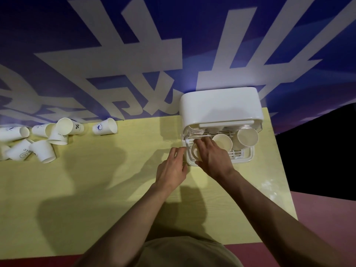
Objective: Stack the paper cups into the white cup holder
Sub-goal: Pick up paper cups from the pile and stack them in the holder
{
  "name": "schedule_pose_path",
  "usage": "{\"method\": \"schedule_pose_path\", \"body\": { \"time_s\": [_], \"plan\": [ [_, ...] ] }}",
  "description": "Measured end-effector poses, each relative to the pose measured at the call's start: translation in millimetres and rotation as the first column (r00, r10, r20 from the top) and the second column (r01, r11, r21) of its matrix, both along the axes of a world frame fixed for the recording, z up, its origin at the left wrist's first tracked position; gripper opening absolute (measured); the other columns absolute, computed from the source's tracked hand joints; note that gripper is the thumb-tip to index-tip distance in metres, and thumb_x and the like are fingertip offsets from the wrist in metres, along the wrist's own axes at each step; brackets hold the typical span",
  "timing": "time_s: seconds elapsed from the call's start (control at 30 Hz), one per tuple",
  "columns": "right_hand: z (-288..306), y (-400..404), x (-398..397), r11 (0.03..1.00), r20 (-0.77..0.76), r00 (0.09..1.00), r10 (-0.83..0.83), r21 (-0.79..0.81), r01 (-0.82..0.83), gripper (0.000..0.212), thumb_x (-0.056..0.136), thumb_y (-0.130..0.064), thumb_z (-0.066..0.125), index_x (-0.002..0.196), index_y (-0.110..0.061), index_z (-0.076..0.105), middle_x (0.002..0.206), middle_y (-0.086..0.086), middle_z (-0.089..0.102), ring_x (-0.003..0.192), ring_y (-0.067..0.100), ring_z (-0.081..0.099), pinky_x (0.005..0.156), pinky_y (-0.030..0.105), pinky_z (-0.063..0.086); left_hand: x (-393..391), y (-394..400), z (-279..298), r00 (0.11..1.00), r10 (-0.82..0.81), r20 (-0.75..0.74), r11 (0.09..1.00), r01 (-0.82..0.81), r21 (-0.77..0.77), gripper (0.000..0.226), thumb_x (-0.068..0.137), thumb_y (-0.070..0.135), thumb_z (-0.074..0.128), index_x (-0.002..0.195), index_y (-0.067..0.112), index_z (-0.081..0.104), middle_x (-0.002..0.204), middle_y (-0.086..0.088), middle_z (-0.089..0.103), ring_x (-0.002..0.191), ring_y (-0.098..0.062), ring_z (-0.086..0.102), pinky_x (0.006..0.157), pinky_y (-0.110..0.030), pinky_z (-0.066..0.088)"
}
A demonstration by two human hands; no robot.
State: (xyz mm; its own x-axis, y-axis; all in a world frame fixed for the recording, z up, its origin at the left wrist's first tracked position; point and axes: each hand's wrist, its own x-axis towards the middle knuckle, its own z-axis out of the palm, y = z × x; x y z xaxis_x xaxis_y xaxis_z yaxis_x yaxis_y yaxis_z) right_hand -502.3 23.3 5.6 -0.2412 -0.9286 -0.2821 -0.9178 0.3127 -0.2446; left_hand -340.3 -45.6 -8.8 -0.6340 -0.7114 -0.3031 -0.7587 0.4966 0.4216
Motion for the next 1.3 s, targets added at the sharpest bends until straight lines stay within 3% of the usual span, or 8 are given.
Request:
{"method": "schedule_pose_path", "body": {
  "time_s": [0.2,0.27,0.57,0.77,0.93,1.13,1.2,1.3],
  "plan": [
    [-10.5,-13.9,3.8,0.987,-0.014,0.998,-0.064,0.148,0.065,0.069,0.086,-0.04,0.078,0.135,-0.016,0.036,0.134,0.011,0.051,0.11,0.029,0.062,0.072,0.039,0.054,-0.3,-6.2,1.2,1.0,0.006,0.019,1.0,-0.006,0.0,0.057,0.093,0.026,0.063,0.143,0.031,0.035,0.133,0.006,0.043,0.089,-0.021,0.066,0.065,-0.034,0.048],
    [-14.7,-17.4,3.4,0.981,0.001,0.995,-0.101,0.168,0.099,0.069,0.086,-0.042,0.078,0.133,-0.015,0.036,0.131,0.013,0.053,0.111,0.031,0.062,0.075,0.04,0.055,0.2,-7.5,0.2,1.0,0.007,0.03,1.0,-0.007,0.001,0.058,0.093,0.027,0.064,0.143,0.03,0.035,0.134,0.005,0.043,0.089,-0.021,0.067,0.067,-0.036,0.054],
    [-25.5,-21.3,5.8,0.988,0.038,0.992,-0.124,0.096,0.12,0.077,0.081,-0.048,0.08,0.137,-0.015,0.038,0.131,0.01,0.052,0.116,0.032,0.059,0.075,0.043,0.056,7.2,-11.3,-4.5,0.998,0.004,0.056,1.0,-0.004,-0.003,0.059,0.093,0.027,0.062,0.145,0.032,0.033,0.134,0.005,0.044,0.084,-0.021,0.067,0.069,-0.041,0.059],
    [-6.8,-11.4,15.4,0.987,0.029,0.99,-0.137,0.089,0.134,0.075,0.085,-0.042,0.078,0.141,-0.012,0.038,0.14,0.01,0.047,0.12,0.033,0.057,0.078,0.044,0.057,25.7,-12.9,-4.7,0.999,0.018,0.037,1.0,-0.019,0.013,0.061,0.095,0.029,0.062,0.147,0.033,0.031,0.137,0.006,0.043,0.084,-0.017,0.065,0.067,-0.035,0.055],
    [16.5,-3.2,50.1,0.989,0.027,0.994,-0.11,0.099,0.106,0.055,0.093,-0.029,0.067,0.137,-0.007,0.043,0.14,0.015,0.044,0.128,0.036,0.049,0.082,0.046,0.056,77.2,-22.4,-2.1,0.992,0.125,0.002,0.99,-0.125,0.06,0.058,0.095,0.033,0.06,0.145,0.037,0.031,0.138,0.01,0.043,0.085,-0.018,0.067,0.075,-0.044,0.057],
    [27.3,-17.9,116.0,0.998,0.093,0.995,-0.035,0.062,0.029,0.05,0.093,-0.034,0.065,0.135,-0.011,0.054,0.123,0.012,0.059,0.106,0.034,0.062,0.067,0.041,0.054,181.7,-69.7,-1.3,0.955,0.297,-0.018,0.954,-0.295,0.052,0.055,0.091,0.026,0.064,0.141,0.03,0.044,0.137,0.007,0.047,0.083,-0.018,0.068,0.076,-0.041,0.057],
    [22.6,-30.1,137.1,0.998,0.126,0.992,0.017,0.054,-0.024,0.051,0.092,-0.036,0.066,0.135,-0.011,0.055,0.124,0.012,0.06,0.104,0.036,0.063,0.069,0.043,0.056,220.6,-95.0,0.4,0.94,0.339,-0.05,0.941,-0.338,0.02,0.055,0.088,0.022,0.067,0.14,0.026,0.048,0.135,0.002,0.049,0.091,-0.019,0.067,0.077,-0.04,0.058],
    [19.4,-57.0,168.6,0.996,0.139,0.988,0.072,0.05,-0.079,0.055,0.095,-0.038,0.063,0.142,-0.013,0.049,0.134,0.01,0.056,0.11,0.033,0.06,0.073,0.043,0.057,270.7,-138.8,1.5,0.926,0.367,-0.089,0.919,-0.375,-0.117,0.058,0.084,0.019,0.073,0.138,0.019,0.051,0.131,-0.007,0.052,0.114,-0.031,0.058,0.091,-0.046,0.053]
  ]
}}
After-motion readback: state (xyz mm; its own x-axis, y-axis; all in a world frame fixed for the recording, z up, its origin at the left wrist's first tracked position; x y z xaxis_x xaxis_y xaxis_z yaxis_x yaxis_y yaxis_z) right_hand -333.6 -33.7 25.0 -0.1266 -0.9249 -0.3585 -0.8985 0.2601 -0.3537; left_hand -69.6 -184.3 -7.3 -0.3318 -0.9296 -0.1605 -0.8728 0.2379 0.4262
